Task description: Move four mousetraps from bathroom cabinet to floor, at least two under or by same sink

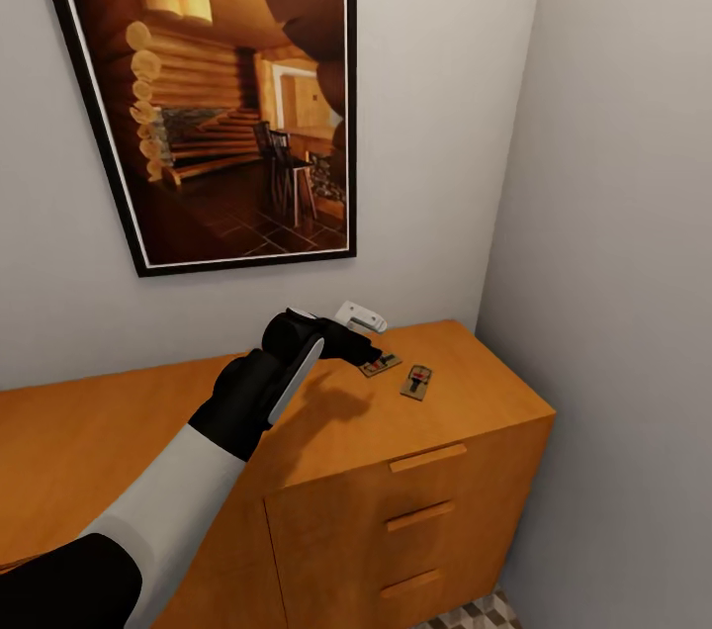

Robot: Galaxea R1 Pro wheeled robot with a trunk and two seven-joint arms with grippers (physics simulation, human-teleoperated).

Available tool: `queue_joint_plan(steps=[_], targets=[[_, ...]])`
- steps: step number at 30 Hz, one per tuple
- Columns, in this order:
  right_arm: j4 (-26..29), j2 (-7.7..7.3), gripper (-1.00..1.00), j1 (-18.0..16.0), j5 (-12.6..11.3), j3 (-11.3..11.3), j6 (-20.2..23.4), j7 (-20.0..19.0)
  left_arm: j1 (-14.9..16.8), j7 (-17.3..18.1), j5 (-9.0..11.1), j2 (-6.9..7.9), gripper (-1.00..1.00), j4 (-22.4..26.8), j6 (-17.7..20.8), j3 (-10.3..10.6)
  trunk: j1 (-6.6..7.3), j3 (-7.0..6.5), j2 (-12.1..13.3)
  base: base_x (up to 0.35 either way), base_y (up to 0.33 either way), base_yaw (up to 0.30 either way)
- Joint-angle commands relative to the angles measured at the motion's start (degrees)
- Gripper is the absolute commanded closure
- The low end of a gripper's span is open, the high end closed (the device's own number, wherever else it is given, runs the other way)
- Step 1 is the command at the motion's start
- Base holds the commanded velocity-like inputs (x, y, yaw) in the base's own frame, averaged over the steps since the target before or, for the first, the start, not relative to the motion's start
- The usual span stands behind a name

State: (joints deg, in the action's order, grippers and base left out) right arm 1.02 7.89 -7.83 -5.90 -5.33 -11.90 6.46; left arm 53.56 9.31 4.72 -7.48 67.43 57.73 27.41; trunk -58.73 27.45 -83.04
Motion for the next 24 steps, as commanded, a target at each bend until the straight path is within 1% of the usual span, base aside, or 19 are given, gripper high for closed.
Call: queue_joint_plan(steps=[1, 8, 24], targets=[[-0.05, 0.02, 1.00, -0.04, -0.69, -0.50, -0.23, 0.05, 0.05, -0.25, 0.46, 0.01, -1.00, 0.01, 0.27, 0.02, 0.00, 0.06, -0.03, 0.006, 0.000, 0.000], [-0.05, 0.02, 1.00, 0.00, -0.69, -0.51, -0.23, 0.05, 0.05, -0.25, 0.46, 0.01, -1.00, -0.29, 0.28, 0.09, 0.00, 0.06, -0.03, 0.002, 0.000, 0.000], [-0.05, 0.03, 1.00, 0.00, -0.69, -0.52, -0.29, -0.04, 0.05, 0.18, 0.46, 0.15, -1.00, -3.11, 0.28, 0.15, 0.00, 0.06, -0.03, 0.000, 0.000, 0.000]])
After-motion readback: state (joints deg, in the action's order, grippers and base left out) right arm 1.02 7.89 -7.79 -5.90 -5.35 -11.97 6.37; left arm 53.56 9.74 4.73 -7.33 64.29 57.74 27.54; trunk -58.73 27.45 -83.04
